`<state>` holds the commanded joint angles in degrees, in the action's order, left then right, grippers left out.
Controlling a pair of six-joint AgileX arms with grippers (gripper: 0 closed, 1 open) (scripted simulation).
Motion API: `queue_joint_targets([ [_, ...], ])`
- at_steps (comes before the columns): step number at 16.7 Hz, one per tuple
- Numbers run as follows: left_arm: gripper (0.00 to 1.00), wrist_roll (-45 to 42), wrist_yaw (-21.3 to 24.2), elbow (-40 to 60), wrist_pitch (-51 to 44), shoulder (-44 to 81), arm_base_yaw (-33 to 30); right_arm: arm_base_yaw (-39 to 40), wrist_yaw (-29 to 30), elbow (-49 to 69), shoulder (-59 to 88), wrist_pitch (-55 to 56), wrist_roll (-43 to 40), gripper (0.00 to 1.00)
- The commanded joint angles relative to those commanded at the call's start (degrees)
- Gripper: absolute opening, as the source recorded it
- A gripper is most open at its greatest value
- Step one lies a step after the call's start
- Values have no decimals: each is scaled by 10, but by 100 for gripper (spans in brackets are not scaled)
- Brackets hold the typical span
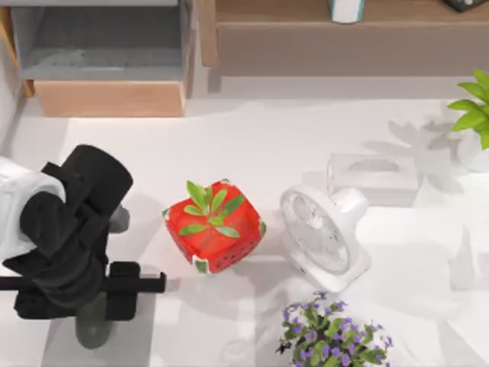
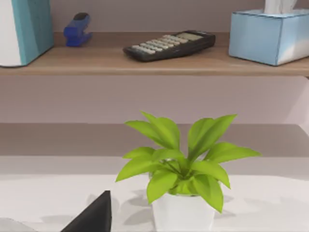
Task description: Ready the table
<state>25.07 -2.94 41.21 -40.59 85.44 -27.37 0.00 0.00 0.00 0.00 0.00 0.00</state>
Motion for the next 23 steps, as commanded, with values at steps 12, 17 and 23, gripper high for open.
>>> queue_joint_targets([
  [12,90,0,0,0,0,0,0,0,0,0,0,0,0,100],
  [17,100,0,0,0,0,0,0,0,0,0,0,0,0,100],
  [23,100,0,0,0,0,0,0,0,0,0,0,0,0,100],
])
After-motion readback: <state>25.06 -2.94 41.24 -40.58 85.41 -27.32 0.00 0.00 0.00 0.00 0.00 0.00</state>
